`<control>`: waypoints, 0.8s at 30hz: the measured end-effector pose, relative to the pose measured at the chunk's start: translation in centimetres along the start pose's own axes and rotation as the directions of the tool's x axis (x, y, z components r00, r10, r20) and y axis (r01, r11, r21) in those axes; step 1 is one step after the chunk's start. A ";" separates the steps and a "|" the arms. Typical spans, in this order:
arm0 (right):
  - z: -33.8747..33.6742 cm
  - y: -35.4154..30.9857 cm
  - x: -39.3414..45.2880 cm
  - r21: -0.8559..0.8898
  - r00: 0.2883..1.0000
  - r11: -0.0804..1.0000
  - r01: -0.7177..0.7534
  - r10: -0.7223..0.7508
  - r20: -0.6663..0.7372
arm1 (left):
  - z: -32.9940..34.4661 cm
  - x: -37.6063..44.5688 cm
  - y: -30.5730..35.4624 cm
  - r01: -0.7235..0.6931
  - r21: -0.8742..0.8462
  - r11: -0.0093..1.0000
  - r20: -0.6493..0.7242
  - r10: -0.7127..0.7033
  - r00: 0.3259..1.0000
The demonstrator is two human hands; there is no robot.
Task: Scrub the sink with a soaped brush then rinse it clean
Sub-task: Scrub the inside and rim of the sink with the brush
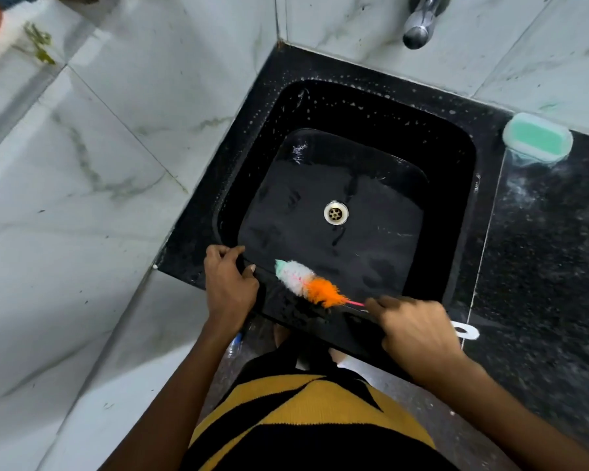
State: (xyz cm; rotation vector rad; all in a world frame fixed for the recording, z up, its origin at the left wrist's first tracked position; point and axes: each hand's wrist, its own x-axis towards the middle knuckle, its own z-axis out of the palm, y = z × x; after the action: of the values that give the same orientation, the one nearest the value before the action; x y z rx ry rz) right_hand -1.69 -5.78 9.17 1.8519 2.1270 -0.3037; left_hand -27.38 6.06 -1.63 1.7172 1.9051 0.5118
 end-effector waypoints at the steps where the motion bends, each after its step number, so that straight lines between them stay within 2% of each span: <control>1: 0.1 1.0 -1.0 -0.001 0.999 1.000 -0.010 0.010 0.033 | 0.0 -0.1 0.0 -0.014 -0.006 1.000 0.006 0.014 1.000; 6: -0.5 5.7 -5.7 -0.029 0.991 0.996 -0.084 0.086 0.107 | 1.0 -1.2 0.8 -0.134 -0.017 0.991 0.075 0.135 0.988; 8: -1.1 5.1 -5.4 -0.014 0.991 0.994 -0.104 0.105 0.083 | 1.7 -1.7 1.4 -0.183 -0.032 0.983 0.124 0.185 0.975; 10: -1.2 3.5 -3.9 -0.074 0.996 0.994 -0.078 0.081 0.035 | 2.5 -2.0 2.0 -0.253 -0.034 0.967 0.168 0.255 0.952; 13: -0.5 2.1 -2.8 -0.131 0.996 0.991 -0.030 0.041 0.084 | 3.2 -1.8 3.1 -0.305 0.004 0.952 0.260 0.293 0.920; 15: -1.4 2.7 -3.9 -0.159 0.987 0.986 -0.050 0.073 0.143 | 3.1 -1.5 3.6 -0.331 0.031 0.943 0.322 0.304 0.897; 17: -2.4 4.5 -5.5 -0.210 0.947 0.967 -0.143 0.196 0.257 | 3.1 -0.9 3.7 -0.351 0.046 0.935 0.358 0.313 0.880; 19: -3.3 6.4 -7.0 -0.250 0.901 0.932 -0.261 0.329 0.283 | 3.0 -0.5 3.8 -0.335 0.054 0.941 0.384 0.290 0.877; 24: -4.8 8.8 -5.2 -0.313 0.870 0.864 -0.395 0.461 0.176 | 2.8 -0.3 4.7 -0.289 0.069 0.955 0.420 0.235 0.876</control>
State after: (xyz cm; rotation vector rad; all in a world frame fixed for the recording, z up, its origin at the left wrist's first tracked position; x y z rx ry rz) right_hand 7.20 -7.65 15.89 1.9452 1.4547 -0.1217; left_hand -22.00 6.18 -1.01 1.9984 1.4426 0.1050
